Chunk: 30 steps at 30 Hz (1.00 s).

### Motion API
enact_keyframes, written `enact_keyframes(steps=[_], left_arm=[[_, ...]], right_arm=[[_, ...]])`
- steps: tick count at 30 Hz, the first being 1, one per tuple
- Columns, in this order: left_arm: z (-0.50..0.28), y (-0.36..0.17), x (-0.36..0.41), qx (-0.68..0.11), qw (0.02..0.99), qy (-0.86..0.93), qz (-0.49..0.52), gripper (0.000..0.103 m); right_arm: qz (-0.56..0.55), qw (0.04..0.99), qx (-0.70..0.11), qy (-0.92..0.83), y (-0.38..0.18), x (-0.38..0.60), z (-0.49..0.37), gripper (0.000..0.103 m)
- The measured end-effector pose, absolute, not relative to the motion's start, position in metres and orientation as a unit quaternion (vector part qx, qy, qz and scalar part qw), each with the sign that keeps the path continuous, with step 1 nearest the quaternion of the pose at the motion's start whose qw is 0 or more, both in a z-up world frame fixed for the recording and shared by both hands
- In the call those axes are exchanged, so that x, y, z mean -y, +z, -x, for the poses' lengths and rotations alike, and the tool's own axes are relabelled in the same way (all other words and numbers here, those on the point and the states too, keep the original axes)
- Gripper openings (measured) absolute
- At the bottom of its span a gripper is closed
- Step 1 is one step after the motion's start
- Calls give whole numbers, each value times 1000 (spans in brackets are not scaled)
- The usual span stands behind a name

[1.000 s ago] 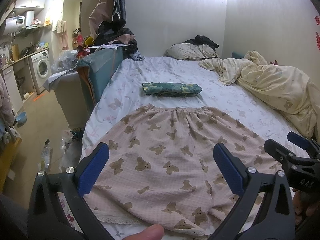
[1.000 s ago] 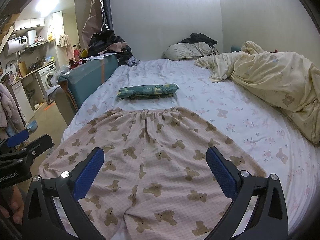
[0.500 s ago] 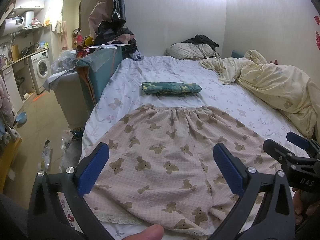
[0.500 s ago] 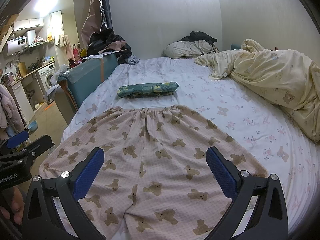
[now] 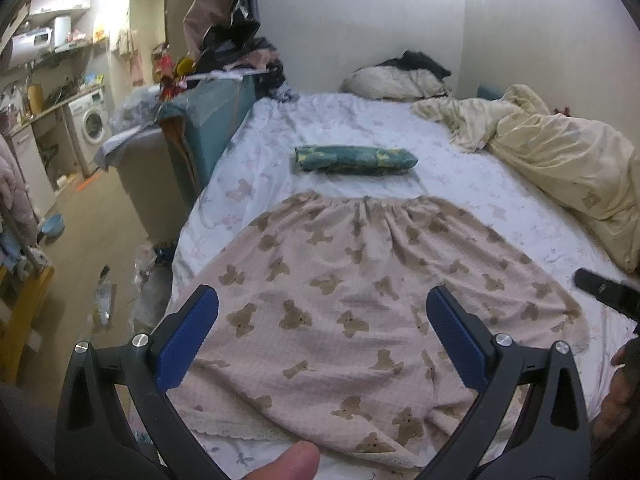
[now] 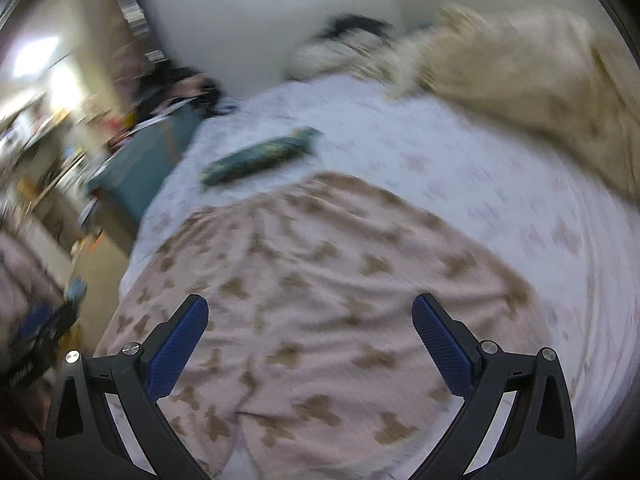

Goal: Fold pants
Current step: 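Grasp the hem of one shorts leg with the right gripper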

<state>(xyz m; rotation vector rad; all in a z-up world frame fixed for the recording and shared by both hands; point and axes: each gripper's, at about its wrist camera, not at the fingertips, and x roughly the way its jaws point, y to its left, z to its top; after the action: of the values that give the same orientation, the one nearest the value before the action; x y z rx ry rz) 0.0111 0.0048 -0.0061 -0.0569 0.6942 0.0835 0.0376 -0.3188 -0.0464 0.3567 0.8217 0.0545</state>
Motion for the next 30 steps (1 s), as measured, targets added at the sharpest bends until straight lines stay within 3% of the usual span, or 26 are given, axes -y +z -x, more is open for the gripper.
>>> enact_keyframes(steps=[10, 17, 19, 21, 25, 26, 30], left_arm=[[-27, -15, -9, -384, 921, 46, 36, 102], [-27, -17, -14, -400, 914, 37, 60, 102], [-26, -15, -14, -398, 915, 34, 61, 102], [-25, -13, -15, -397, 915, 32, 64, 102], [-23, -7, -18, -389, 918, 34, 69, 102], [-23, -6, -19, -388, 918, 35, 71, 102], [-23, -3, -22, -385, 919, 38, 78, 102]], right_arm=[[-269, 817, -483, -163, -113, 446, -47, 101], [-299, 779, -512, -201, -159, 488, -50, 84], [-285, 788, -511, -192, -161, 485, -54, 76], [-282, 792, -514, -170, -159, 480, -58, 46], [-253, 809, -511, -141, -147, 462, -57, 10], [-239, 816, -507, -143, -141, 458, -55, 4], [-220, 856, -455, -111, -98, 441, -45, 3]])
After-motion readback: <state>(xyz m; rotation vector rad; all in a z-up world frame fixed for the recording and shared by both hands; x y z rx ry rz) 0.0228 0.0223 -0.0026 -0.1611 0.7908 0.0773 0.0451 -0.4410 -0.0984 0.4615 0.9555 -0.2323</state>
